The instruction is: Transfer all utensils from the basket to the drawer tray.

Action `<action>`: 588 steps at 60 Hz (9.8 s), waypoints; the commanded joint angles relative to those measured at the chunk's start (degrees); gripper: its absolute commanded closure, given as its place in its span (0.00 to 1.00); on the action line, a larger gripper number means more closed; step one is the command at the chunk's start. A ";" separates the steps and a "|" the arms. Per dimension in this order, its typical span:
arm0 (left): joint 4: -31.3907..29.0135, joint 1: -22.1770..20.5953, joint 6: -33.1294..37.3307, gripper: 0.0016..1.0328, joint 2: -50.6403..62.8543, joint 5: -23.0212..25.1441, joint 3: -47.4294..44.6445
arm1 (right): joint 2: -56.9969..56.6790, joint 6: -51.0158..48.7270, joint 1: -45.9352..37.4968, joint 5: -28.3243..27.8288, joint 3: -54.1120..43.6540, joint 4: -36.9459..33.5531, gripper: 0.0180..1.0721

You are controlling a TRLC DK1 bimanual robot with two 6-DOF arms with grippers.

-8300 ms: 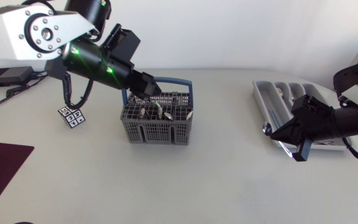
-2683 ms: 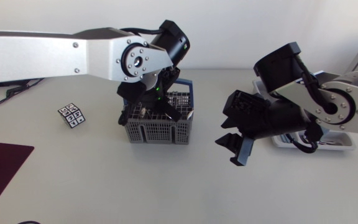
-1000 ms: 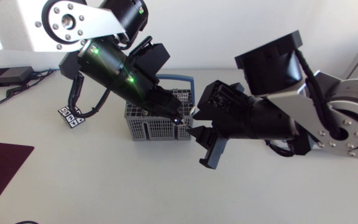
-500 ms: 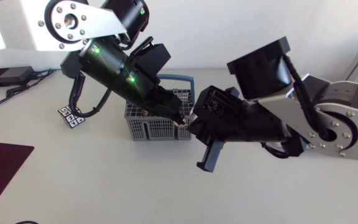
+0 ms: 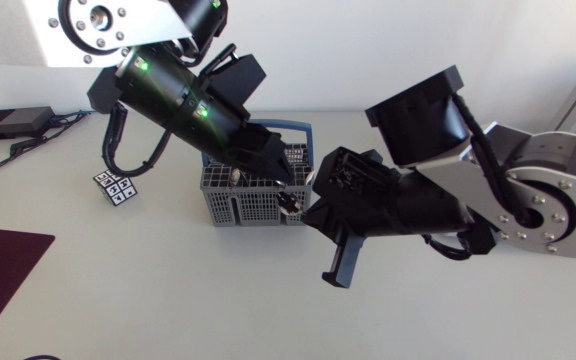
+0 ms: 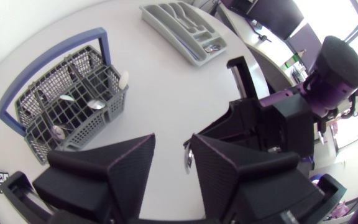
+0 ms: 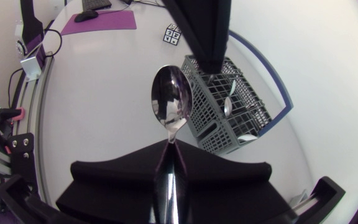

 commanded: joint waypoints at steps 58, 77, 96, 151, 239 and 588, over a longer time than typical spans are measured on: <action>4.21 7.33 0.82 0.42 -2.59 -5.13 -2.58 | 4.41 -58.89 -60.57 -22.67 -4.93 -20.72 0.95; 8.69 -0.84 3.01 0.42 0.13 -14.80 -3.11 | 17.68 -71.81 -72.17 -21.00 3.15 -20.55 0.95; 11.94 -6.21 5.56 0.42 2.33 -22.09 -3.81 | 29.28 -76.82 -77.44 -15.99 13.61 -15.54 0.95; 26.45 -14.12 10.22 0.42 10.94 -38.53 -6.19 | 30.95 -71.55 -76.39 -9.75 10.10 4.94 0.39; 11.33 -16.14 2.49 0.66 30.54 -55.23 17.28 | -2.71 -27.87 -44.57 -25.22 -14.51 -2.88 0.32; 14.67 -4.01 -9.55 0.54 2.42 -9.08 -0.21 | 8.19 10.72 -9.15 -7.81 0.87 12.50 0.95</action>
